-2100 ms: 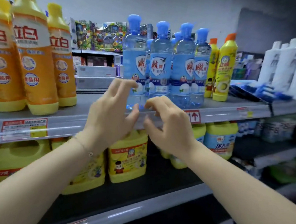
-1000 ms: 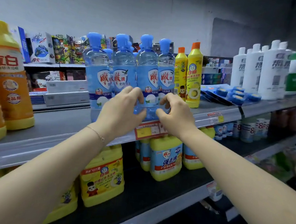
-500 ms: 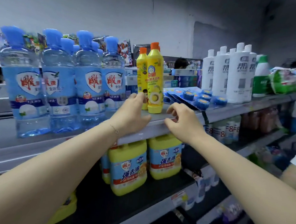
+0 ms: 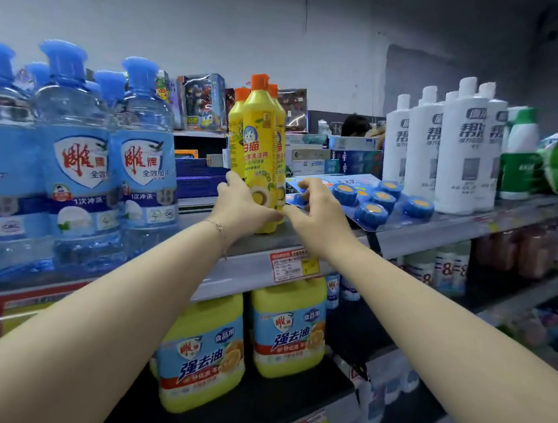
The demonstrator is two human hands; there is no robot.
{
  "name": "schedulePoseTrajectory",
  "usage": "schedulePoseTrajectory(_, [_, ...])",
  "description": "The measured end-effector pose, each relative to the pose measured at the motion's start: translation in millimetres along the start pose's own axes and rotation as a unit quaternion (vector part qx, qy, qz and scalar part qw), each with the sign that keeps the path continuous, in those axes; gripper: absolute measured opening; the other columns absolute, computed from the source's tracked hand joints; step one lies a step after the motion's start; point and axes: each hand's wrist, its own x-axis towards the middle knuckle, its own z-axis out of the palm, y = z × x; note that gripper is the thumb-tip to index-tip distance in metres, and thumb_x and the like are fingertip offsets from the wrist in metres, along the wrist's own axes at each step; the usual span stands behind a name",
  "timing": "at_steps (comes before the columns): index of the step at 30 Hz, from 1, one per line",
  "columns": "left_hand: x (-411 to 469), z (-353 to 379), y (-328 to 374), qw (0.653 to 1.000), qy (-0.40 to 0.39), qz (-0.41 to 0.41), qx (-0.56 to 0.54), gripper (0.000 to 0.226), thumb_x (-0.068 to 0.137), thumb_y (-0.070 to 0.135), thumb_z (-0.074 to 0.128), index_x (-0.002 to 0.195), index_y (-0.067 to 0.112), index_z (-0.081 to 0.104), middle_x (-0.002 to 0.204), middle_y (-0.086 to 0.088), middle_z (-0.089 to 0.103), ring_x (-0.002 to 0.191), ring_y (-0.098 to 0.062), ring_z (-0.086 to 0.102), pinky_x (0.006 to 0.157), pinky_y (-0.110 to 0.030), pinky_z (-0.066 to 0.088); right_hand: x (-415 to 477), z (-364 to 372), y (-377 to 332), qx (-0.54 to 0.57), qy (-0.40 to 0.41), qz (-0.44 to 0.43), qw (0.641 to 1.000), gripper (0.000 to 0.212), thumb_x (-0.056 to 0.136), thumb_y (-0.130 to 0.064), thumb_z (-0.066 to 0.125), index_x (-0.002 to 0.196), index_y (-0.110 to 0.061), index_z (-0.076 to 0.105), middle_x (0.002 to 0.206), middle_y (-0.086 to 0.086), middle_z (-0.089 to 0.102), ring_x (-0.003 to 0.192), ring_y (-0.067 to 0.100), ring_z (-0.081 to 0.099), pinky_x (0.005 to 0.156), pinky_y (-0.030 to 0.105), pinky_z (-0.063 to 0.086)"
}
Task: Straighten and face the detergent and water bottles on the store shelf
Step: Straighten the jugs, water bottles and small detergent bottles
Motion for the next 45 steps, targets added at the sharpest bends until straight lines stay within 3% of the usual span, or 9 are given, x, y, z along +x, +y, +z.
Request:
schedulePoseTrajectory(5, [10.5,5.5,-4.1,1.000,0.018,0.001,0.006,0.079,0.069,0.035,0.083,0.125,0.010,0.034,0.128,-0.012,0.050,0.117,-0.028,0.052,0.096,-0.044,0.048,39.1,-6.4,0.8,0.021,-0.045,0.047,0.998,0.043,0.094,-0.020,0.050,0.132,-0.006,0.037,0.119,0.011,0.047,0.100,0.023,0.043,0.081,0.033,0.036])
schedulePoseTrajectory(9, [9.7,8.7,-10.3,0.999,0.036,0.009,0.021,0.057,0.078,0.030,0.076,0.118,0.012,0.040,0.121,-0.009,0.058,0.109,-0.028,0.058,0.091,-0.044,0.051,63.2,-6.2,8.5,0.016,-0.077,0.081,0.994,0.047,0.094,-0.022,0.052,0.135,-0.006,0.036,0.097,0.002,0.052,0.093,0.023,0.047,0.064,0.028,0.034])
schedulePoseTrajectory(12, [9.2,11.0,-10.2,0.999,0.037,0.009,0.024,0.055,0.080,0.029,0.075,0.118,0.012,0.039,0.121,-0.009,0.058,0.108,-0.029,0.058,0.091,-0.045,0.051,73.9,2.1,15.2,0.022,-0.120,0.099,0.988,0.056,0.092,-0.022,0.056,0.141,-0.008,0.032,0.120,0.010,0.053,0.102,0.025,0.050,0.076,0.030,0.037])
schedulePoseTrajectory(20, [11.9,10.2,-12.4,0.999,0.039,-0.005,-0.005,0.060,0.074,0.032,0.080,0.118,0.015,0.043,0.120,-0.006,0.059,0.107,-0.025,0.059,0.089,-0.041,0.052,87.0,22.7,24.0,0.046,-0.143,0.115,0.982,0.038,0.089,-0.010,0.058,0.126,-0.013,0.054,0.118,0.009,0.062,0.103,0.026,0.058,0.091,0.039,0.051])
schedulePoseTrajectory(26, [13.7,12.3,-13.1,0.999,0.038,-0.009,0.001,0.064,0.074,0.037,0.079,0.121,0.012,0.043,0.122,-0.007,0.057,0.110,-0.024,0.057,0.091,-0.040,0.052,91.4,26.6,29.3,0.058,-0.154,0.127,0.978,0.048,0.089,-0.018,0.061,0.135,-0.014,0.046,0.127,0.010,0.057,0.106,0.025,0.055,0.092,0.038,0.047])
schedulePoseTrajectory(31, [15.6,14.2,-11.6,0.999,0.029,-0.010,0.027,0.056,0.082,0.030,0.070,0.125,0.010,0.039,0.126,-0.010,0.051,0.112,-0.024,0.053,0.078,-0.029,0.044,90.2,29.6,29.9,0.022,-0.154,0.103,0.982,0.038,0.091,-0.015,0.057,0.126,-0.010,0.043,0.123,0.011,0.056,0.099,0.021,0.050,0.083,0.032,0.041])
schedulePoseTrajectory(38, [16.6,15.5,-13.8,0.999,0.035,-0.002,0.025,0.062,0.081,0.033,0.073,0.125,0.008,0.036,0.129,-0.014,0.050,0.117,-0.029,0.052,0.090,-0.037,0.047,85.0,25.7,23.4,-0.074,-0.171,0.075,0.980,0.039,0.093,-0.014,0.051,0.129,-0.009,0.039,0.129,0.015,0.053,0.115,0.031,0.052,0.081,0.031,0.039])
schedulePoseTrajectory(41, [15.0,14.7,-14.3,0.999,0.045,0.003,0.019,0.063,0.079,0.036,0.074,0.122,0.008,0.037,0.126,-0.013,0.048,0.114,-0.028,0.053,0.090,-0.039,0.049,79.7,14.8,16.5,-0.126,-0.140,0.046,0.981,0.039,0.089,-0.020,0.055,0.126,-0.011,0.043,0.126,0.014,0.055,0.111,0.032,0.054,0.076,0.032,0.041])
schedulePoseTrajectory(45, [4.6,7.5,-1.2,0.986,0.154,0.062,-0.016,0.046,0.090,0.032,0.062,0.121,0.006,0.040,0.121,-0.010,0.041,0.098,-0.018,0.045,0.078,-0.024,0.035,60.6,-2.2,-8.1,-0.199,-0.009,-0.025,0.980,0.024,0.088,-0.036,0.054,0.102,-0.017,0.055,0.103,0.007,0.063,0.092,0.029,0.058,0.068,0.032,0.041])
